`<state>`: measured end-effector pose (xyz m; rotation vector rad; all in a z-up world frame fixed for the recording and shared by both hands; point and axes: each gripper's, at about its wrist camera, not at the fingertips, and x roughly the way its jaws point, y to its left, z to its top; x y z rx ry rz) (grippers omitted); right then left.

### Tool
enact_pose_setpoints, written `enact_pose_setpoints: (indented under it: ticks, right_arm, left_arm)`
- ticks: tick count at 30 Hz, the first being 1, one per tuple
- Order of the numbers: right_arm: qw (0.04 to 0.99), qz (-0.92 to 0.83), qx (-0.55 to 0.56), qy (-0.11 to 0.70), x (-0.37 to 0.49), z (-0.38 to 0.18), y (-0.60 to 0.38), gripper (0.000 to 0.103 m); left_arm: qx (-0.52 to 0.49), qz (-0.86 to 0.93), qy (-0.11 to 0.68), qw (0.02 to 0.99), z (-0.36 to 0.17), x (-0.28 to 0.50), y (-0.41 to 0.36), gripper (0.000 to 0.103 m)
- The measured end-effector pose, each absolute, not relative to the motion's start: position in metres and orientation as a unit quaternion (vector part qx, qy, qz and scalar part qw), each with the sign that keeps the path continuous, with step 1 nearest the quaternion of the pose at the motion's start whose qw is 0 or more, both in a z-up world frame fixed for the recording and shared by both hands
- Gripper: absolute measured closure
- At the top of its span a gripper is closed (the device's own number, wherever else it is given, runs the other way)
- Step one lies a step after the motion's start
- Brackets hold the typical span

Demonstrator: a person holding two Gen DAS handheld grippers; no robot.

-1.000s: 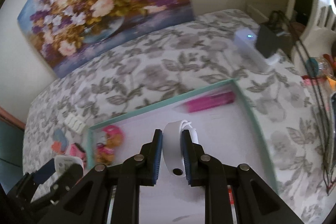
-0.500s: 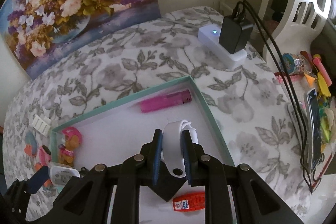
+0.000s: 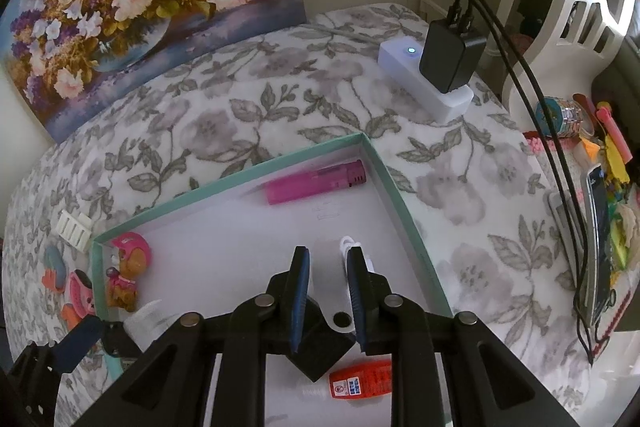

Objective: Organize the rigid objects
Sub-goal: 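Carry the white charger and white band into the tray and open both grippers, then withdraw both tools from the tray toward the remaining items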

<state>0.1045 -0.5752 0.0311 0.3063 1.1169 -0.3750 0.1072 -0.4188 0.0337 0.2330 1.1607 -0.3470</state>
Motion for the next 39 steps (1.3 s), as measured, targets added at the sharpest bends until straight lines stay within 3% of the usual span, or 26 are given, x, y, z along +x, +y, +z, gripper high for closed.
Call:
enact_pose_setpoints:
  ticks: [4, 7, 19, 21, 24, 39]
  right_arm:
    - [0.819, -0.175, 0.151, 0.526, 0.104, 0.033, -0.575, 0.063]
    - [0.822, -0.175, 0.146, 0.522, 0.105, 0.037, -0.572, 0.049]
    - [0.825, -0.153, 0.13, 0.528, 0.112, 0.035, -0.55, 0.019]
    - [0.827, -0.148, 0.126, 0.528, 0.113, 0.035, -0.545, 0.016]
    - [0.83, -0.149, 0.116, 0.525, 0.115, 0.035, -0.538, 0.002]
    - [0.848, -0.09, 0.094, 0.513, 0.129, 0.051, -0.47, 0.0]
  left_arm:
    - [0.103, -0.16, 0.546, 0.816, 0.036, 0.109, -0.415, 0.034]
    - [0.089, -0.151, 0.55, 0.816, 0.036, 0.114, -0.405, 0.016]
    - [-0.009, -0.041, 0.561, 0.827, 0.034, 0.145, -0.314, 0.011]
    - [-0.023, -0.019, 0.561, 0.828, 0.032, 0.15, -0.298, 0.002]
    - [-0.051, 0.017, 0.556, 0.829, 0.031, 0.155, -0.267, 0.0]
    - [-0.111, 0.099, 0.516, 0.843, 0.046, 0.159, -0.163, 0.0]
